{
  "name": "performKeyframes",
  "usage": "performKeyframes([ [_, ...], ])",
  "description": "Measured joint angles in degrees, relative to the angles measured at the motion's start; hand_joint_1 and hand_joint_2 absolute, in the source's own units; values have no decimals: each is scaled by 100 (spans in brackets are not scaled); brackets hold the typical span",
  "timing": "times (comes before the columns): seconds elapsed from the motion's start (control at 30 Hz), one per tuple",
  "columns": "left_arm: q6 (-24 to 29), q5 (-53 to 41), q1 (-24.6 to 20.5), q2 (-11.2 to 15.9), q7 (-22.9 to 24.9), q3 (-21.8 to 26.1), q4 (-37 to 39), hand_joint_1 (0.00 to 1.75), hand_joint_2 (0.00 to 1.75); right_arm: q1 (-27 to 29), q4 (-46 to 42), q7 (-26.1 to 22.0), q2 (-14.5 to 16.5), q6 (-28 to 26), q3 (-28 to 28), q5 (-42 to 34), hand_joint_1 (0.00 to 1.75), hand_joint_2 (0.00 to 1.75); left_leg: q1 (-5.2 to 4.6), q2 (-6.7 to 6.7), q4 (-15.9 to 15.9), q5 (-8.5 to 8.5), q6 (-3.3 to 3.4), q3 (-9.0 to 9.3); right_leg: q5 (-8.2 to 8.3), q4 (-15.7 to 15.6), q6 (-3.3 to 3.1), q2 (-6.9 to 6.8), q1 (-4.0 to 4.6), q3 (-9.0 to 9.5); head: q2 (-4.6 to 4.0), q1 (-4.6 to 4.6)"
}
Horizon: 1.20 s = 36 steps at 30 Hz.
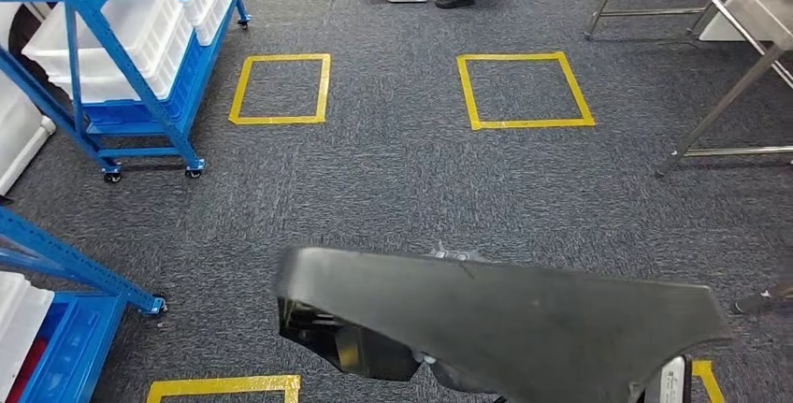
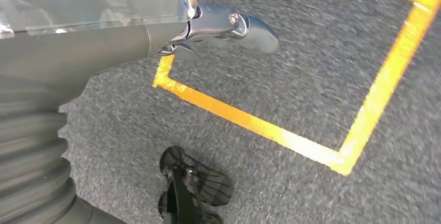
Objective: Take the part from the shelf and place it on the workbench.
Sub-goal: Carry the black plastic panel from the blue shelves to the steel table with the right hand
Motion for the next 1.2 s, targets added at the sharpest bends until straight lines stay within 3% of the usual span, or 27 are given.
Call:
performKeyframes([
  [0.03,-11,7,2,8,-11,-1,0,0,175,-17,28,-3,-5,-2,38,-12,164,175,7,-39,-301,224,-6,104,-17,25,15,76,-8,4,1,1],
  [0.1,-20,22,4,24,-22,-1,0,0,175,-64,70,11,-14,-17,112,-22,164,175,39,-284,-1026,578,-11,387,-67,105,68,217,-20,-17,1,2],
  [0.17,-14,40,11,33,-16,0,0,0,175,-104,94,31,-24,-39,171,-25,164,175,49,-452,-1356,653,14,522,-90,159,133,345,-30,-68,1,3],
  [0.23,-6,59,6,34,-10,1,-1,0,175,-119,102,43,-39,-68,205,-26,164,175,30,-364,-1383,654,80,536,-77,150,200,457,-49,-101,1,3],
  [0.27,-4,66,-3,33,-8,1,0,0,175,-122,103,47,-48,-84,213,-27,164,175,27,-304,-1404,666,120,549,-88,166,229,417,-49,-111,1,4],
  [0.33,-4,70,-10,30,4,1,0,0,175,-161,105,76,-64,-107,228,-25,164,175,30,-172,-1455,684,192,579,-254,437,280,139,-39,-244,0,25],
  [0.4,-4,71,13,29,26,2,1,0,175,-208,108,124,-74,-113,249,-17,164,175,5,-26,-1467,672,231,595,-568,1090,317,-171,-43,-582,1,45],
  [0.47,-5,72,32,26,50,2,2,0,175,-228,111,188,-90,-113,261,-9,164,175,-11,128,-1466,649,245,606,-703,1608,332,-260,-57,-875,1,45],
  [0.5,-9,72,32,21,58,2,2,0,175,-237,113,239,-100,-113,261,-6,164,175,-15,198,-1465,635,245,618,-621,1598,326,-279,-58,-886,1,45],
  [0.53,-20,71,28,14,63,2,2,0,175,-257,113,303,-108,-112,261,-6,164,175,-18,264,-1465,619,241,640,-452,1375,309,-306,-53,-780,1,46],
  [0.6,-51,65,15,-9,65,2,3,0,175,-326,112,435,-116,-110,262,-6,164,175,-31,380,-1468,580,214,700,-103,604,231,-518,5,-383,1,46],
  [0.67,-84,57,2,-31,61,1,6,0,175,-415,112,517,-128,-109,267,-6,164,175,-47,484,-1476,547,164,745,12,139,159,-691,84,-151,1,45],
  [0.7,-99,55,-6,-42,58,1,7,0,175,-447,113,537,-140,-108,269,-6,164,175,-53,536,-1484,536,138,761,-11,104,142,-689,110,-144,1,44],
  [0.77,-125,48,-39,-54,54,-3,8,0,175,-489,121,558,-175,-100,276,-4,164,175,-52,601,-1491,503,86,809,16,47,105,-553,97,-117,1,43],
  [0.83,-138,38,-59,-68,48,-8,9,0,175,-545,137,566,-205,-90,292,-3,164,175,-39,399,-1265,342,45,745,52,-40,52,-422,46,-52,1,39],
  [0.9,-136,32,-44,-73,48,-9,10,0,175,-595,162,567,-221,-87,326,-3,164,175,-22,111,-626,24,22,433,64,-73,14,-293,16,-21,1,32],
  [0.93,-131,32,-30,-75,52,-9,11,0,175,-602,180,568,-231,-85,343,-3,164,175,-20,48,-259,-113,11,234,63,-69,3,-220,14,-20,1,28],
  [0.97,-127,31,-18,-77,59,-9,11,0,175,-599,199,568,-244,-83,356,-3,164,175,-18,23,-10,-162,0,81,59,-63,1,-142,14,-18,1,27],
  [1.0,-122,27,-12,-79,63,-9,11,0,175,-596,216,565,-261,-80,363,-5,164,175,-15,11,57,-102,-9,7,53,-51,4,-60,11,-16,1,27],
  [1.07,-119,17,-11,-84,68,-10,11,0,175,-593,234,545,-292,-81,366,-13,164,175,2,-54,-461,316,-20,173,24,-2,39,103,-5,-11,1,26],
  [1.1,-117,12,-12,-85,68,-10,11,0,175,-590,236,533,-304,-83,366,-17,164,175,17,-172,-838,501,-20,325,-1,37,68,177,-10,-17,1,27],
  [1.13,-115,10,-12,-87,67,-11,11,0,175,-585,234,523,-314,-85,367,-19,164,175,31,-289,-1153,620,-15,458,-25,82,100,247,-14,-37,1,27],
  [1.2,-110,10,-10,-95,66,-12,11,0,175,-559,230,514,-330,-87,368,-15,164,175,31,-421,-1396,636,21,565,-40,127,169,365,-26,-88,0,26],
])
